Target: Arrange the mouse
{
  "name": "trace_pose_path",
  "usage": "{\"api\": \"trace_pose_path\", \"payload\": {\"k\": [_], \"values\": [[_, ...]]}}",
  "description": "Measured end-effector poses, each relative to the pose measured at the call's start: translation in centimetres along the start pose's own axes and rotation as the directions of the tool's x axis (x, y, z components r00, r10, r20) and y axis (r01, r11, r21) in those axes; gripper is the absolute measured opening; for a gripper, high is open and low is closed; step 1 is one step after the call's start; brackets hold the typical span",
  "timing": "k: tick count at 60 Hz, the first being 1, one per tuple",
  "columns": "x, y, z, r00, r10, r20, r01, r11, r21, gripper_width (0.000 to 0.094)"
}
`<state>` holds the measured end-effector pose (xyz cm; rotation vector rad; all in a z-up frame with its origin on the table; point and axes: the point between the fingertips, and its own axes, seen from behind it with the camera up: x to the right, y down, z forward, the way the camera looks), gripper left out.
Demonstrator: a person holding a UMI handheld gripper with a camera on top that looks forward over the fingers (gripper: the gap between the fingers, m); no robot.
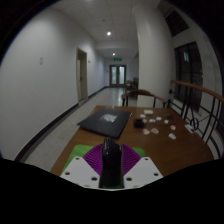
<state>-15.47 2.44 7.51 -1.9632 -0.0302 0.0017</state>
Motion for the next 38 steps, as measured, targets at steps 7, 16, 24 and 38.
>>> {"api": "trace_pose_path", "payload": {"k": [7,16,24,38], "values": [[-1.5,4.7,1.8,0.999,-0.046,-0.006,0.046,0.994,-0.102,0.0227],[-1.2,5.3,1.7,0.995,-0.088,-0.036,0.084,0.992,-0.095,0.0306],[-2.2,6.0,0.5,0.993,-0.084,0.08,0.096,0.982,-0.161,0.0608],[-0.4,5.1,-7.5,0.976,-0.059,0.211,0.098,0.979,-0.18,0.0857]]}}
